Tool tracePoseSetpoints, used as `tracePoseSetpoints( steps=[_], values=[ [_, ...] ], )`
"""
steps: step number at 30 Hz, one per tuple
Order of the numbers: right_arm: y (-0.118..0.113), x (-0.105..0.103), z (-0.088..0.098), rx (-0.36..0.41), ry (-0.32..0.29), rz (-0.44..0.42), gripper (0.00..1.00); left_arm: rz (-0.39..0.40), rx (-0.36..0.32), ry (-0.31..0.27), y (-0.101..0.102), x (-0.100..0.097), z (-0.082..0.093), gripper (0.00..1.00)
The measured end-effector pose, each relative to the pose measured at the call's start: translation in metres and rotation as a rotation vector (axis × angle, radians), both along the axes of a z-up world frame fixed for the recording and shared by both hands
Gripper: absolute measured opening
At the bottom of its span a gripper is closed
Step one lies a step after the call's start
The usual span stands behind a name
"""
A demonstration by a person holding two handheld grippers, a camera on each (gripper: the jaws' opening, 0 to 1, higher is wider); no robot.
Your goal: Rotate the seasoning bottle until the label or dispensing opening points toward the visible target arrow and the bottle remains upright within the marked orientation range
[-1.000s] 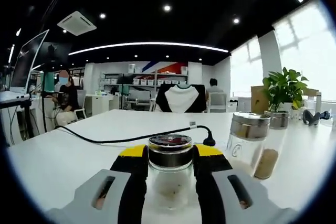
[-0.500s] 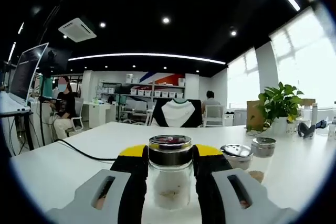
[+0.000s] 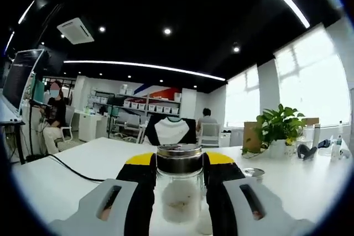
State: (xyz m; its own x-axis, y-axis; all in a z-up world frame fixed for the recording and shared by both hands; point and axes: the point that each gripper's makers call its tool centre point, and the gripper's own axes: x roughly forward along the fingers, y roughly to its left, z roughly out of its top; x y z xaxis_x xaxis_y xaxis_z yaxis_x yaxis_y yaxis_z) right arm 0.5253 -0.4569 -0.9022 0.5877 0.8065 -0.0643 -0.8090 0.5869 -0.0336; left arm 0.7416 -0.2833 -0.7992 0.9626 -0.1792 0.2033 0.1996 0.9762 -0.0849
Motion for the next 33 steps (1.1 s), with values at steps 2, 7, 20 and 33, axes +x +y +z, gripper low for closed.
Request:
tracePoseSetpoints(
  steps=[2,7,20,33],
  values=[
    [-0.001,0.000,0.001,0.000,-0.003,-0.005,0.87,-0.079,-0.034,-0.002,-0.013,-0.003,0.006,0.35],
    [-0.007,0.000,0.003,-0.005,-0.007,-0.017,0.87,-0.164,-0.024,-0.013,-0.036,-0.015,0.014,0.35],
    [-0.010,-0.008,0.009,0.005,-0.036,0.008,0.84,-0.445,0.120,-0.082,-0.099,-0.077,0.020,0.35],
    [-0.005,-0.017,0.008,0.003,-0.036,0.042,0.83,-0.643,0.162,-0.061,-0.126,-0.136,-0.014,0.35]
  ],
)
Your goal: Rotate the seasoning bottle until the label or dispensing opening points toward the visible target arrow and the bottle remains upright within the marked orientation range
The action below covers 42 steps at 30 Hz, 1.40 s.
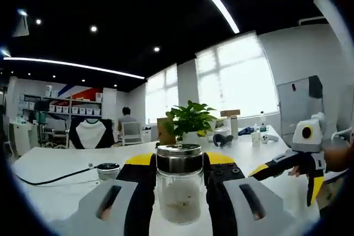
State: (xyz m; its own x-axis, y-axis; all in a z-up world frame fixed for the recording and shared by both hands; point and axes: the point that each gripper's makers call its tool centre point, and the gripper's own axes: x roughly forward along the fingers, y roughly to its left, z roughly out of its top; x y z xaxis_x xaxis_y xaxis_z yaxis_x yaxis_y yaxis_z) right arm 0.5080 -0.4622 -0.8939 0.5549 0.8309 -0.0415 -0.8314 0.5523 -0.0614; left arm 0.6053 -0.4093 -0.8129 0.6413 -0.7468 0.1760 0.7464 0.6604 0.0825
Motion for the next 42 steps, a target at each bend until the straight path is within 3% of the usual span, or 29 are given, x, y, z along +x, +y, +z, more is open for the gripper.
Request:
tracePoseSetpoints(
  steps=[5,7,9,11,17,21,29,35,42],
  values=[
    [0.002,-0.002,0.001,0.001,-0.009,0.010,0.81,-0.023,0.106,-0.066,-0.008,-0.020,-0.006,0.35],
    [0.004,-0.004,0.001,-0.004,-0.014,0.017,0.79,-0.060,0.102,-0.064,-0.013,-0.029,-0.007,0.35],
    [0.005,-0.005,0.000,-0.010,-0.016,0.022,0.79,-0.190,0.081,-0.043,-0.024,-0.047,-0.009,0.35],
    [0.007,-0.006,0.000,-0.011,-0.014,0.030,0.78,-0.244,0.064,-0.029,-0.029,-0.055,-0.010,0.35],
    [0.008,-0.003,-0.003,-0.002,0.000,0.026,0.76,-0.314,0.103,-0.026,-0.044,-0.069,-0.015,0.35],
    [0.009,-0.007,0.001,0.022,-0.013,0.041,0.71,-0.412,0.105,-0.013,-0.053,-0.086,-0.019,0.35],
    [0.008,-0.005,0.005,0.073,0.001,0.049,0.62,-0.460,0.151,0.008,-0.060,-0.094,-0.035,0.35],
    [0.010,-0.005,0.007,0.078,-0.005,0.055,0.60,-0.537,0.080,0.053,-0.063,-0.104,-0.032,0.35],
    [0.013,-0.004,0.009,0.094,-0.004,0.065,0.53,-0.556,0.081,0.060,-0.067,-0.110,-0.034,0.35]
  ],
)
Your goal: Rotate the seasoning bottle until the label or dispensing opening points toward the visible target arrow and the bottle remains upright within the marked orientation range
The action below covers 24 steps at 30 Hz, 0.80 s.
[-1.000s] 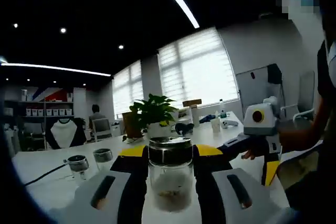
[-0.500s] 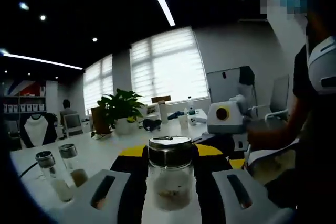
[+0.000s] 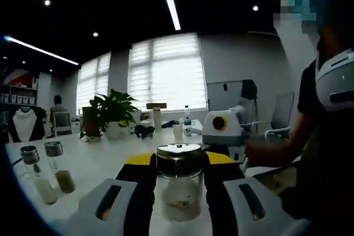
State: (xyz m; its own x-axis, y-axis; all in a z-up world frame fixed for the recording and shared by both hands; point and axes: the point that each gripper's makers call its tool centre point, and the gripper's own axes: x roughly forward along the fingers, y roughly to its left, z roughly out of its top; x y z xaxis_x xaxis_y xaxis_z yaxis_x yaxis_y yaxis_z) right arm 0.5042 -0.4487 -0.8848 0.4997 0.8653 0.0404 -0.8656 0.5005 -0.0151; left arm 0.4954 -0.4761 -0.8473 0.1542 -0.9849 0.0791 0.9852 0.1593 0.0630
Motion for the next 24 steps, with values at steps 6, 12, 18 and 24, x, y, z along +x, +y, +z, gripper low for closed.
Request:
tracePoseSetpoints(
  steps=[6,12,18,24],
  values=[
    [0.003,0.002,-0.002,0.005,0.005,0.007,0.51,-0.005,0.004,-0.008,-0.001,-0.001,0.001,0.35],
    [0.004,0.003,-0.002,0.023,0.023,-0.006,0.46,-0.019,-0.015,0.002,0.000,-0.004,0.005,0.35],
    [0.008,-0.002,0.001,0.020,0.004,0.009,0.38,-0.027,-0.001,0.007,-0.001,-0.004,0.002,0.35],
    [0.013,-0.010,0.000,0.011,0.009,0.024,0.31,-0.026,0.029,-0.003,-0.002,-0.006,-0.006,0.35]
  ],
)
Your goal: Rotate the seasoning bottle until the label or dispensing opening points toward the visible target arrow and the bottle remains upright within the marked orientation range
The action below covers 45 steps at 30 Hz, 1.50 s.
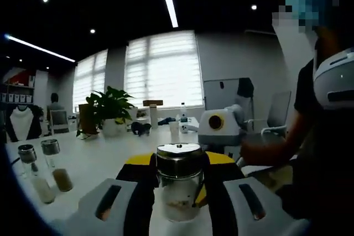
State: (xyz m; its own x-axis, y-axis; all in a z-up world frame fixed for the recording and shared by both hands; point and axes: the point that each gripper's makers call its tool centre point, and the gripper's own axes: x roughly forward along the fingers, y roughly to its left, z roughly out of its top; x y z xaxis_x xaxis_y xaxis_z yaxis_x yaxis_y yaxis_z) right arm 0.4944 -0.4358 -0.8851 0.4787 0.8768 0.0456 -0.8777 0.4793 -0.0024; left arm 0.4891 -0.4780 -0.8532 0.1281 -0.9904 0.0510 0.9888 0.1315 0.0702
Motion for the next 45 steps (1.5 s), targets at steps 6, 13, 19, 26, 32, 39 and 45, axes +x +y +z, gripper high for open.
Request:
tracePoseSetpoints(
  steps=[6,13,19,26,32,39,45],
  values=[
    [0.001,-0.002,0.002,-0.004,-0.002,-0.003,0.31,-0.006,-0.001,0.005,0.000,-0.002,-0.001,0.35],
    [-0.001,-0.003,0.001,-0.022,-0.009,0.004,0.31,-0.017,-0.001,0.014,0.000,-0.004,-0.001,0.35],
    [-0.001,-0.003,-0.003,-0.047,-0.018,0.031,0.32,-0.049,0.027,-0.019,0.001,-0.009,-0.004,0.35],
    [-0.001,-0.004,-0.005,-0.048,-0.017,0.059,0.33,-0.084,0.034,0.000,0.003,-0.014,-0.005,0.35],
    [0.002,-0.006,-0.006,-0.054,-0.026,0.054,0.32,-0.094,0.036,0.008,0.003,-0.015,-0.007,0.35],
    [0.003,-0.006,-0.009,-0.032,-0.017,0.022,0.31,-0.090,0.046,0.011,0.002,-0.012,-0.010,0.35],
    [0.000,0.003,-0.014,-0.075,-0.015,-0.040,0.31,-0.035,0.087,-0.014,0.001,-0.005,-0.015,0.35]
  ],
)
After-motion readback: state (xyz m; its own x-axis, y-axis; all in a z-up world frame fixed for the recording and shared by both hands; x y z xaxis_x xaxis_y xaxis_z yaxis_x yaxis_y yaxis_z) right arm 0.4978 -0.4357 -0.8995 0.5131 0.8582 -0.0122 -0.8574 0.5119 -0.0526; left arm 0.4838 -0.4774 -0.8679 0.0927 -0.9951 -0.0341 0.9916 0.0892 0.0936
